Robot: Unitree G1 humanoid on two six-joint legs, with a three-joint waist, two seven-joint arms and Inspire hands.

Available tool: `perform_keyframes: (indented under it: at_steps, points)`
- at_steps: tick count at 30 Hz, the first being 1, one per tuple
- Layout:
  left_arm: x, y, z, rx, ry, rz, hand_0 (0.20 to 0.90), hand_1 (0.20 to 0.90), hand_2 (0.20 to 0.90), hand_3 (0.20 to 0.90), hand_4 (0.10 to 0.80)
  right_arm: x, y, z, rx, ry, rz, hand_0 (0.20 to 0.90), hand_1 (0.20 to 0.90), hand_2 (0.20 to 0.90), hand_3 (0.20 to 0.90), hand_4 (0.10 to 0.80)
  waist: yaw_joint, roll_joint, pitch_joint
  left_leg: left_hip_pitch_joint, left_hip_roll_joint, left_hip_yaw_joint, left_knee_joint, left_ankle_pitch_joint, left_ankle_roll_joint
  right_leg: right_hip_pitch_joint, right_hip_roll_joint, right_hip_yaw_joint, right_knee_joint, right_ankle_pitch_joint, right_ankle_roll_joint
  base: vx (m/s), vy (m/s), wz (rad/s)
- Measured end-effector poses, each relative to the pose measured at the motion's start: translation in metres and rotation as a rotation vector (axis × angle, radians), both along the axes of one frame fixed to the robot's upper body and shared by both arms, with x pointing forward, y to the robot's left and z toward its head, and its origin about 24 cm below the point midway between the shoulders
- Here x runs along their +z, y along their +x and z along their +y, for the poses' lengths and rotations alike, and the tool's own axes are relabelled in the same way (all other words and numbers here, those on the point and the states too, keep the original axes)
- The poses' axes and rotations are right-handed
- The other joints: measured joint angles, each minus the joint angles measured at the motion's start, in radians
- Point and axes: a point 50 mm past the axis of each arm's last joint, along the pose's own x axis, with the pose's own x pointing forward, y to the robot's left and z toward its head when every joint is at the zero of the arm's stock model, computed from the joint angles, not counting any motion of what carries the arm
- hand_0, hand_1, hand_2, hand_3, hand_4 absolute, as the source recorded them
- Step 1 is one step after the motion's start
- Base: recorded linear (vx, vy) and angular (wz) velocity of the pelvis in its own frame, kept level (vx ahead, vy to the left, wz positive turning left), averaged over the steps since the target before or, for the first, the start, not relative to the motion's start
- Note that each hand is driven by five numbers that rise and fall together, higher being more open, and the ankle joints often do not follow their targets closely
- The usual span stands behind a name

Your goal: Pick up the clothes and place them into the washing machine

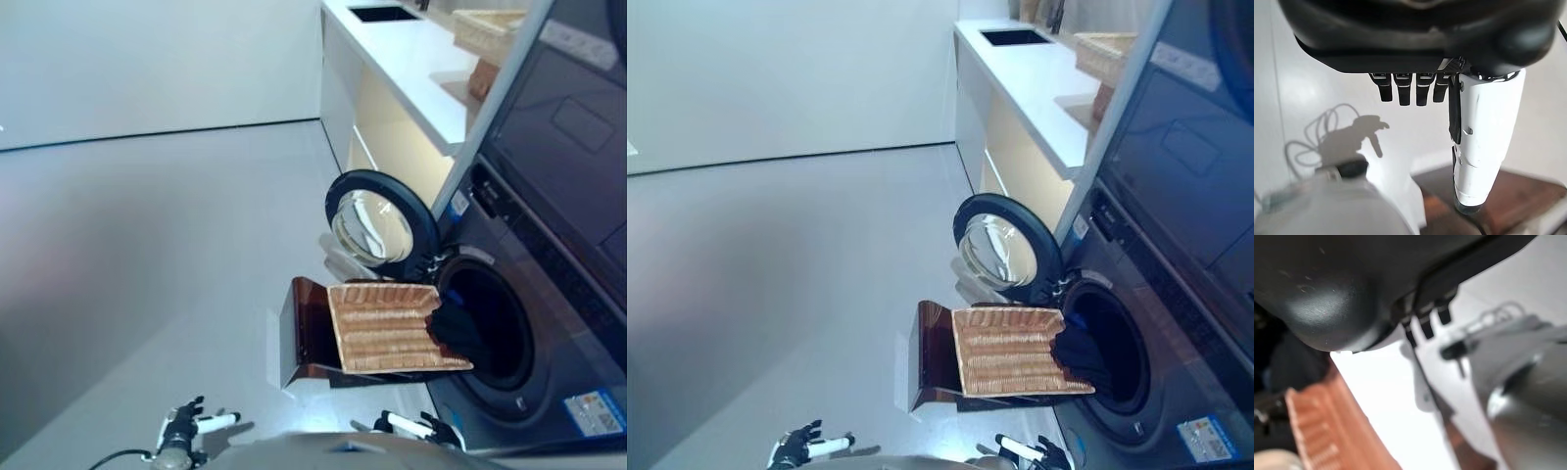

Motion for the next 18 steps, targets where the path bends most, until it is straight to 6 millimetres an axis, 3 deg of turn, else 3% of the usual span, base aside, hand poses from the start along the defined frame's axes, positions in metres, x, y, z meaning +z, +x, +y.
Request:
perform_keyframes:
  at_steps: [2,5,9,11,12,13,14,18]
  points:
    - [0.001,0.009,-0.003,-0.014,-0.012,-0.022,0.900,0.900,0.900,0.900,0.800,0.002,0.005,-0.004,-0.007,-0.007,-0.018,0.900,0.900,0.900,0.900,0.800,-0.002,-0.004,-0.001,-0.016,0.043,-0.013,0.048,-0.001,-0.025,0.013,0.049,-0.005,-0.010,-0.012,-0.032,0.046,-0.288,-0.18]
    - [0.006,0.033,-0.005,0.000,-0.024,-0.095,0.900,0.900,0.900,0.900,0.800,0.003,0.009,-0.007,0.002,-0.017,-0.029,0.900,0.900,0.900,0.900,0.800,-0.001,-0.030,-0.001,-0.062,0.075,-0.070,0.132,0.030,-0.045,0.022,0.090,-0.022,-0.027,-0.017,-0.069,0.061,-0.175,0.02]
    - [0.006,0.045,-0.024,-0.033,-0.070,-0.132,0.900,0.900,0.900,0.900,0.800,0.007,0.012,-0.017,0.058,-0.049,-0.028,0.900,0.900,0.900,0.900,0.800,0.002,-0.013,0.005,-0.075,0.085,-0.084,0.135,0.079,-0.073,0.034,0.101,-0.030,-0.049,-0.006,-0.089,0.055,-0.025,0.06]
    - [0.006,0.049,-0.033,-0.058,-0.096,-0.136,0.900,0.900,0.900,0.900,0.800,0.008,0.015,-0.018,0.084,-0.055,-0.041,0.900,0.900,0.900,0.900,0.800,-0.001,-0.010,0.011,-0.143,0.065,-0.050,0.184,0.078,-0.078,0.032,0.080,-0.046,-0.073,0.013,-0.094,0.038,0.003,0.32]
    - [0.006,0.049,-0.038,-0.061,-0.112,-0.137,0.900,0.900,0.900,0.900,0.800,0.009,0.020,-0.017,0.104,-0.054,-0.055,0.900,0.900,0.900,0.900,0.800,0.003,0.000,0.018,-0.150,0.040,-0.028,0.158,0.067,-0.069,0.028,0.068,-0.052,-0.079,0.016,-0.089,0.028,0.018,0.16]
    - [0.004,0.047,-0.043,-0.069,-0.123,-0.130,0.900,0.900,0.900,0.900,0.800,0.013,0.027,-0.022,0.131,-0.071,-0.076,0.900,0.900,0.900,0.900,0.800,0.012,0.024,0.027,-0.126,0.005,-0.041,0.101,0.053,-0.046,0.020,0.065,-0.046,-0.077,0.020,-0.082,0.031,0.016,-0.10]
    - [0.003,0.043,-0.045,-0.081,-0.127,-0.119,0.900,0.900,0.900,0.900,0.800,0.015,0.031,-0.024,0.141,-0.073,-0.096,0.900,0.900,0.900,0.900,0.800,0.022,0.053,0.028,-0.116,-0.003,-0.034,0.060,0.015,0.012,0.014,0.077,-0.048,-0.074,0.026,-0.074,0.056,0.026,-0.15]
    - [0.006,0.041,-0.022,-0.071,-0.064,-0.113,0.900,0.900,0.900,0.900,0.800,0.010,0.046,0.015,0.162,0.030,-0.153,0.900,0.900,0.900,0.900,0.800,0.032,0.023,0.026,-0.068,-0.032,-0.015,-0.025,0.036,0.025,0.030,0.052,-0.046,-0.110,0.043,-0.051,0.094,0.049,-0.09]
